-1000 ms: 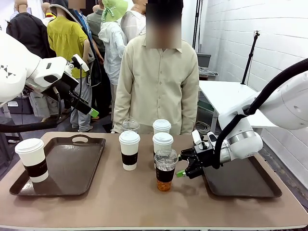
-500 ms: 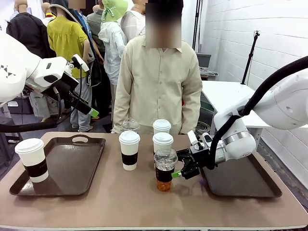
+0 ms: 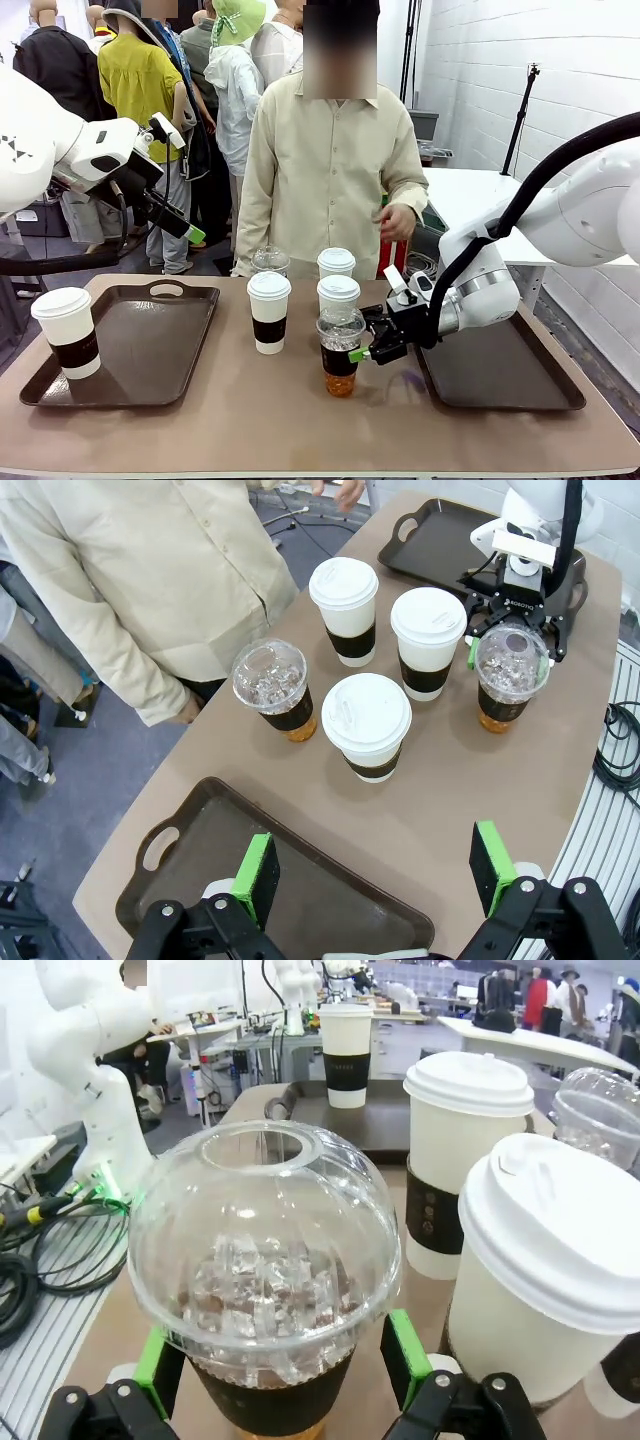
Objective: Distribute the coffee onto the tray.
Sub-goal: Pick up one iced Americano and place it on the right Handle tray.
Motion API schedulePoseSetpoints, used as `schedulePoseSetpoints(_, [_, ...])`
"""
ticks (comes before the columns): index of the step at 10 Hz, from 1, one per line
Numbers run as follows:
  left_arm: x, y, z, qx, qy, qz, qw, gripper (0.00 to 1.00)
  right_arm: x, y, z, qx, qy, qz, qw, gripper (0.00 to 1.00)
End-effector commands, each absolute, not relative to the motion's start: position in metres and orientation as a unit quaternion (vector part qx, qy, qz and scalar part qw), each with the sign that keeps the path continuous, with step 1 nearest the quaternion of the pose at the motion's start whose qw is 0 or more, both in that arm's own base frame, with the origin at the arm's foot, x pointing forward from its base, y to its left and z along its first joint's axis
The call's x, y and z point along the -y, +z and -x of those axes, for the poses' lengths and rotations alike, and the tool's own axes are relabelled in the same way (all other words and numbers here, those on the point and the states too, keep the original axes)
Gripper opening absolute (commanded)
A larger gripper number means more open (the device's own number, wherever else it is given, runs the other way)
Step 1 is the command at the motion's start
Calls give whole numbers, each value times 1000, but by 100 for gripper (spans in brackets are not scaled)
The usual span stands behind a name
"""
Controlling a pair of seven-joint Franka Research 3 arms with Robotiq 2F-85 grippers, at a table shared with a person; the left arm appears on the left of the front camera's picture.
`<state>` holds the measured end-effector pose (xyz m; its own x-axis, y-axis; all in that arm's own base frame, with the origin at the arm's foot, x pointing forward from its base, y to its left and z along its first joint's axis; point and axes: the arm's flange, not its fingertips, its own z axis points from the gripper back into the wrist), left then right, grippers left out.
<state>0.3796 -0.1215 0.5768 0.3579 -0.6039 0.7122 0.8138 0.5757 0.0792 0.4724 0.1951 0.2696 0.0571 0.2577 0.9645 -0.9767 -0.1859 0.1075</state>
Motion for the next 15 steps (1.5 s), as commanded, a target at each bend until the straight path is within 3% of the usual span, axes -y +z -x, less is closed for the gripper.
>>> schedulePoseSetpoints(1, [121,576,-380,360,-436,148,811,100,-205,263,-482,336,582,-511,536,100])
schedulePoseSetpoints(9, [121,576,-380,360,-436,148,811,100,-217,245,-476,283,582,-528,549,100])
schedulePoseSetpoints(12, [121,576,-380,360,-436,148,811,100,-217,240,-473,286,584,-527,547,67])
schedulePoseSetpoints(15, [121,576,-380,360,-436,148,811,100,-217,239,-471,284,587,-525,546,67])
